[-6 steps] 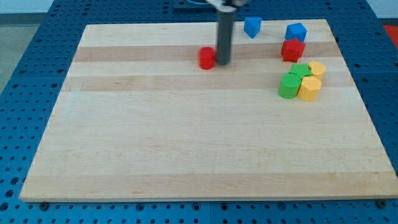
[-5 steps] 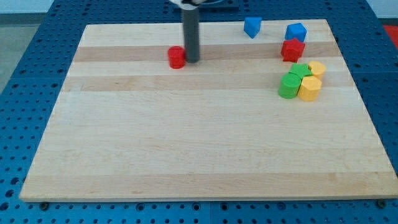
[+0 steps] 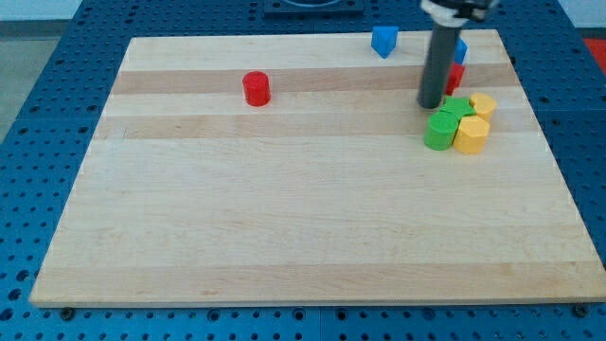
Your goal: Push the red star into red circle
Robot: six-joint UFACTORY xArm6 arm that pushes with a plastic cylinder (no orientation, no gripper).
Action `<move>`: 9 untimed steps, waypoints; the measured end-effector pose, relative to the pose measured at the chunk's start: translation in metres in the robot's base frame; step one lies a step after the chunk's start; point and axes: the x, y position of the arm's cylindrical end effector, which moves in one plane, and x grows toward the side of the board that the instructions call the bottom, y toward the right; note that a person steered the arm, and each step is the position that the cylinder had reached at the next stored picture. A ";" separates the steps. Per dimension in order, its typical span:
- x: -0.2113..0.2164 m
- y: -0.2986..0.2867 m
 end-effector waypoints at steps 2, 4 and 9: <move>-0.036 0.076; -0.071 -0.029; -0.062 0.099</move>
